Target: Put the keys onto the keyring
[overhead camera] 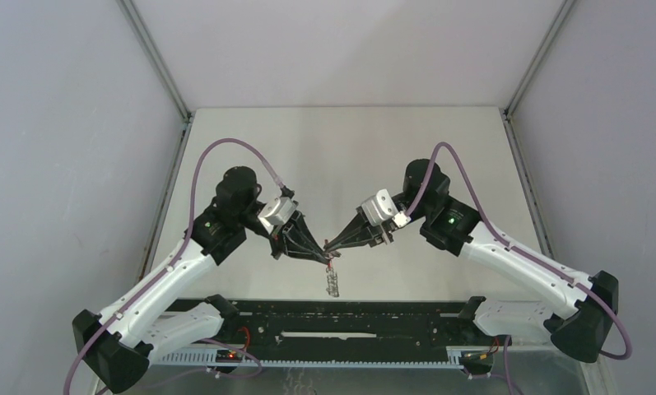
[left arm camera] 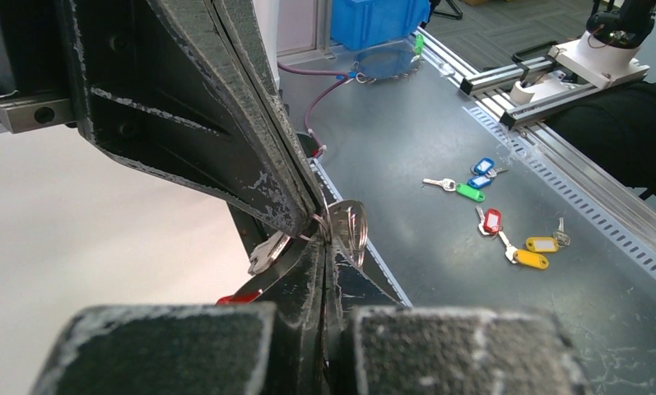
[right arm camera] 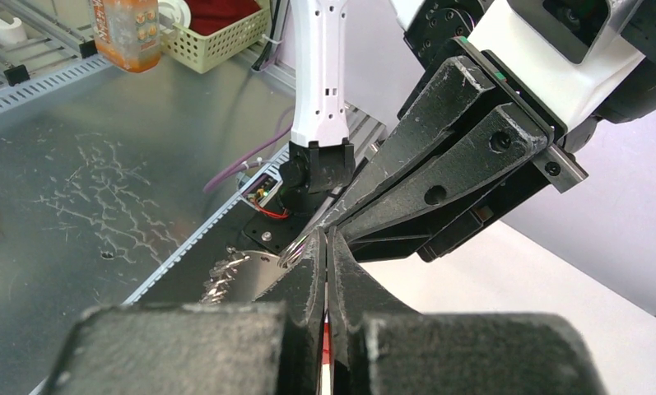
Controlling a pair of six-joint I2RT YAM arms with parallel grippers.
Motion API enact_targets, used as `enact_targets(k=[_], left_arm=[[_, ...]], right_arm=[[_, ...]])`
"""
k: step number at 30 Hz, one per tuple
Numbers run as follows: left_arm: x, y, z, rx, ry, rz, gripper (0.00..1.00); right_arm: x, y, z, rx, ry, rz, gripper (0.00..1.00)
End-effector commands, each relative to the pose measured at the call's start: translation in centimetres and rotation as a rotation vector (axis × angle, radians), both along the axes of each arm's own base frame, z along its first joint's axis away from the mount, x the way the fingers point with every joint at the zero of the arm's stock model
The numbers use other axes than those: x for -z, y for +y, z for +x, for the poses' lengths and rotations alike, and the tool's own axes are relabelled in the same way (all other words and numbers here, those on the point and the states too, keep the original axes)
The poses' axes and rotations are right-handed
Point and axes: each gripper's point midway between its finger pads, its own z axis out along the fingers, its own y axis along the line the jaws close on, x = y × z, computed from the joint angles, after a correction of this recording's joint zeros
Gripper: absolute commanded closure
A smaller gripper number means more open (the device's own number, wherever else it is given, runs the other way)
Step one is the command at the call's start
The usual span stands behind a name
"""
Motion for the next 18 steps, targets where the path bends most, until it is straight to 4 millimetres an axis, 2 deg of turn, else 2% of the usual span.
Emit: enact_targets(k=[1, 8, 18], left_arm=[[-1.9, -0.1, -0.4, 0.017, -0.072, -0.052, 1.0], [-2.1, -0.2, 0.0, -0.014, -0.065, -0.045, 1.0], [-2.3, -0.1, 0.1, -0.032, -0.036, -0.03, 1.0]], right_arm=[[-1.1, 0.2, 0.5, 0.041, -0.034, 0.016, 1.0], [0.0, -0.9, 0.0, 0.076, -0.012, -0.052, 1.0], [0.2, -1.2, -1.0, 0.1, -0.037, -0.068, 1.0]])
